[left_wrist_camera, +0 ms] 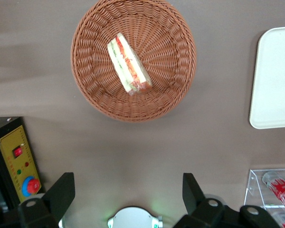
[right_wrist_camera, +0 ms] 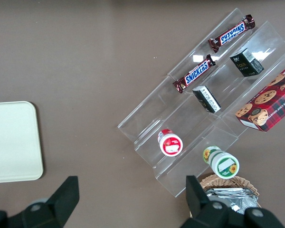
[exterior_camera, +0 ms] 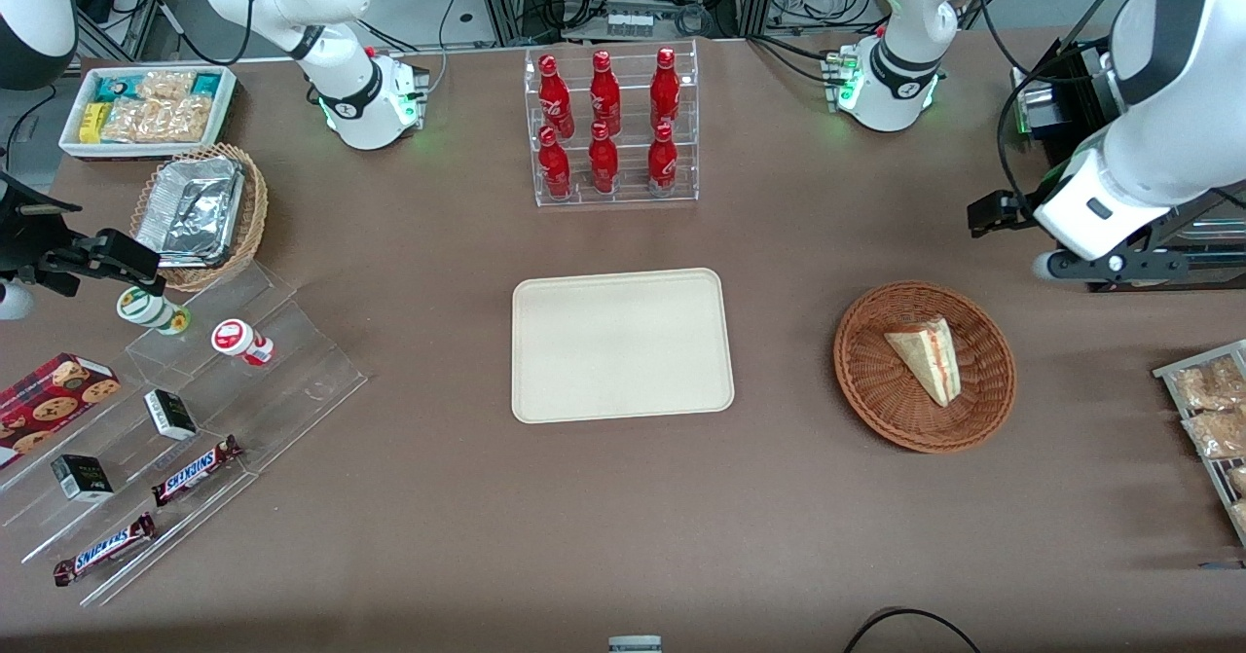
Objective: Place sandwich from basket to tray
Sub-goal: 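Move the left gripper over the wicker basket above the sandwich, then lower the open left gripper around the wrapped sandwich in the basket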
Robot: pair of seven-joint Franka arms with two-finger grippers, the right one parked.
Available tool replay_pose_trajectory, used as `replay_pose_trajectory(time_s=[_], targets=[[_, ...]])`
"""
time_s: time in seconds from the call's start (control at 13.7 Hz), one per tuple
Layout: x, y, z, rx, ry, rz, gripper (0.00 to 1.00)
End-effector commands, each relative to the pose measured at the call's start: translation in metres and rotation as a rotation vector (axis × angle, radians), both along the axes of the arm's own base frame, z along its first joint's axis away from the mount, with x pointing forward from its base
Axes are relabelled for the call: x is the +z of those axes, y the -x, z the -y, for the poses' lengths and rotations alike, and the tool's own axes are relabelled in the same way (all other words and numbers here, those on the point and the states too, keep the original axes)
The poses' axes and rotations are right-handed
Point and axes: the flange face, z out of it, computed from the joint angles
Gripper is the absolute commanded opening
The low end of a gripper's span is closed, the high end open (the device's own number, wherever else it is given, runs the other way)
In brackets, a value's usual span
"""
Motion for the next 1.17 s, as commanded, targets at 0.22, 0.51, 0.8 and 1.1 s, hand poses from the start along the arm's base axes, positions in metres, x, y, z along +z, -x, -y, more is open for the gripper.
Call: replay_pose_trajectory(time_s=[0.22,0.51,0.8,1.1], targets=[[-0.072,0.024,-0.002,-0.018,-0.006,0.086,1.00],[-0.119,0.029,-0.010,-0.003,0.003,0.149,1.00],[-0.138,0.024,-0.015,0.035,0.009,0.170,1.00],[-0.166,0.030,-0.028,0.224,0.001,0.238,1.00]])
